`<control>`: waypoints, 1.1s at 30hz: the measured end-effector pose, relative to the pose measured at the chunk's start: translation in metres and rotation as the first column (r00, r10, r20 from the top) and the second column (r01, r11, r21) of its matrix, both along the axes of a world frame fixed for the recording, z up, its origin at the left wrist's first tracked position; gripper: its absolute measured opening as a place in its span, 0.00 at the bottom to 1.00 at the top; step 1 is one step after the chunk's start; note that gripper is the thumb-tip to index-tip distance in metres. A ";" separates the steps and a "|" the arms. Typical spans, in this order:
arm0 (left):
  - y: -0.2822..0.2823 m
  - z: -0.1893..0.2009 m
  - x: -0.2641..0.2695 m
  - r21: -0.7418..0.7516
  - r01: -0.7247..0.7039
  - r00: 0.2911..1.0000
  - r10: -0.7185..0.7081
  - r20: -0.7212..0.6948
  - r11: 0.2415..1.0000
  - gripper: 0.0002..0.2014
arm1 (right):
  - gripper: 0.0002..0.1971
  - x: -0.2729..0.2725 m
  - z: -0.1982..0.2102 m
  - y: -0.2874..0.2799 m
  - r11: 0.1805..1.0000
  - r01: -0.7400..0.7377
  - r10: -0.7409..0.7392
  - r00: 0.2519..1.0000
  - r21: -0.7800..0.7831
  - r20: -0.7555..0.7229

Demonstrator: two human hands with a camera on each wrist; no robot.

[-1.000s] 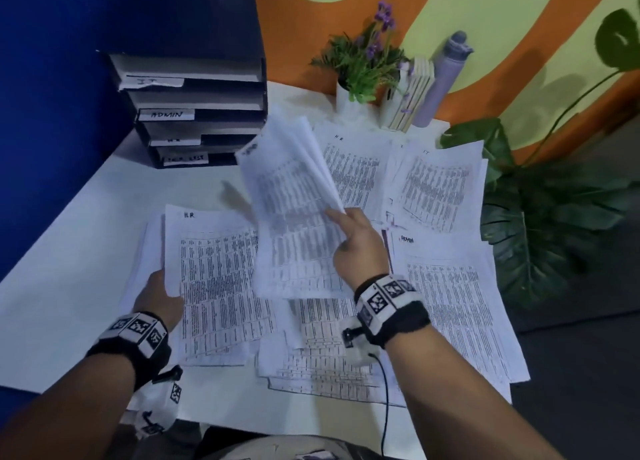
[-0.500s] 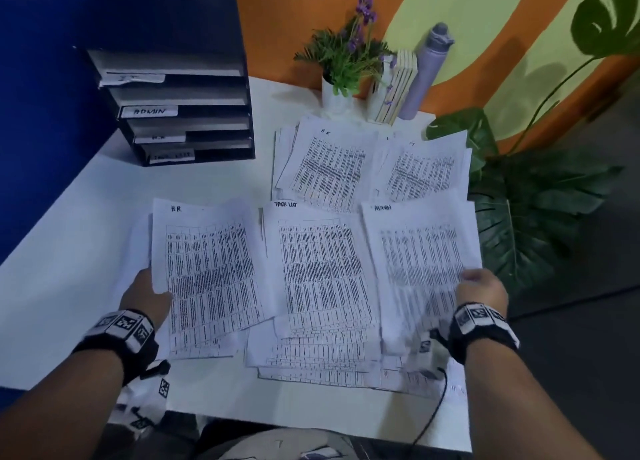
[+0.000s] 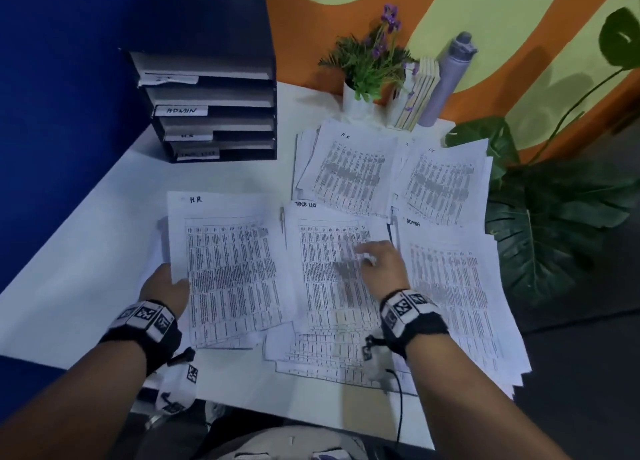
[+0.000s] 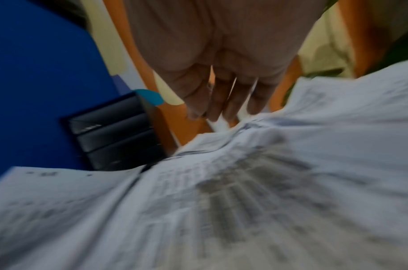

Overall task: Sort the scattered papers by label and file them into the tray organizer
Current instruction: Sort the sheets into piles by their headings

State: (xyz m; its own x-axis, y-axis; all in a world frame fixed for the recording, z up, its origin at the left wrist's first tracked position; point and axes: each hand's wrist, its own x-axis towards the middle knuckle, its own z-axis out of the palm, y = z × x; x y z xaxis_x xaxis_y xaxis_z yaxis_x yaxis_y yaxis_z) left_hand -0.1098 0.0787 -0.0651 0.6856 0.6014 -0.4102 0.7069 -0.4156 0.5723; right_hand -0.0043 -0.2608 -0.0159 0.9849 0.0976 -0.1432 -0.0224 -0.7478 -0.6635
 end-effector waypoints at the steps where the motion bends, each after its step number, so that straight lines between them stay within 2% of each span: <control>1: 0.001 0.001 -0.003 -0.005 0.005 1.000 -0.005 0.009 1.000 0.18 | 0.13 -0.003 0.004 0.018 0.996 -0.052 0.057 0.996 0.076 -0.065; 3: 0.002 0.000 -0.010 -0.045 0.014 0.999 -0.012 0.044 0.999 0.18 | 0.21 -0.010 0.009 0.049 0.970 -0.081 0.133 0.967 0.231 -0.218; 5: -0.003 0.004 -0.017 -0.115 0.035 0.996 -0.024 0.090 0.993 0.15 | 0.32 -0.013 0.006 0.073 0.948 -0.033 0.158 0.912 0.316 -0.378; 7: -0.007 0.007 -0.020 -0.182 0.087 0.990 -0.064 0.127 0.979 0.17 | 0.36 -0.014 -0.004 0.088 0.956 0.004 0.138 0.878 0.294 -0.459; 9: -0.007 0.007 -0.021 -0.213 0.108 0.987 -0.079 0.142 0.971 0.15 | 0.33 -0.015 -0.016 0.097 0.969 0.053 0.069 0.880 0.241 -0.470; 11: 0.000 0.005 -0.021 -0.122 0.077 0.990 -0.062 0.124 0.989 0.15 | 0.31 -0.017 -0.022 0.101 0.985 0.087 -0.010 0.895 0.152 -0.446; 12: 0.007 0.002 -0.021 -0.018 0.069 0.993 -0.067 0.094 0.997 0.19 | 0.30 -0.018 -0.023 0.100 0.989 0.099 -0.045 0.902 0.105 -0.429; 14: 0.020 -0.002 -0.021 0.188 0.104 0.994 -0.096 -0.053 0.977 0.31 | 0.27 -0.020 -0.027 0.098 0.991 0.136 -0.116 0.905 0.020 -0.410; 16: 0.031 -0.004 -0.022 0.233 0.136 0.974 -0.087 -0.211 0.963 0.42 | 0.18 -0.020 -0.035 0.097 0.985 0.167 -0.172 0.909 -0.045 -0.381; 18: 0.038 -0.009 -0.022 0.231 0.146 0.960 -0.081 -0.268 0.962 0.47 | 0.15 -0.019 -0.042 0.097 0.980 0.182 -0.200 0.913 -0.082 -0.355; 20: 0.041 -0.012 -0.022 0.229 0.144 0.961 -0.080 -0.266 0.963 0.48 | 0.18 -0.016 -0.043 0.098 0.981 0.193 -0.190 0.925 -0.024 -0.329; 22: 0.043 -0.012 -0.021 0.225 0.133 0.964 -0.073 -0.257 0.965 0.49 | 0.21 -0.011 -0.034 0.099 0.968 0.221 -0.184 0.945 0.117 -0.269; 24: 0.044 -0.012 -0.020 0.219 0.111 0.972 -0.061 -0.226 0.969 0.50 | 0.19 0.002 -0.019 0.099 0.941 0.266 -0.231 0.957 0.211 -0.174; 27: 0.048 -0.013 -0.020 0.212 0.126 0.978 -0.086 -0.189 0.969 0.50 | 0.10 0.037 0.003 0.092 0.932 0.291 -0.302 0.953 0.214 0.020; 29: 0.052 -0.016 -0.021 0.194 0.128 0.982 -0.097 -0.164 0.973 0.49 | 0.07 0.064 0.014 0.083 0.922 0.335 -0.350 0.936 0.194 0.044; 31: 0.054 -0.020 -0.022 0.171 0.093 0.993 -0.078 -0.092 0.981 0.42 | 0.13 0.091 0.022 0.073 0.920 0.370 -0.373 0.928 0.128 -0.004; 33: 0.057 -0.021 -0.023 0.138 0.038 0.999 -0.040 0.017 0.990 0.31 | 0.21 0.114 0.025 0.063 0.931 0.355 -0.353 0.935 0.079 -0.048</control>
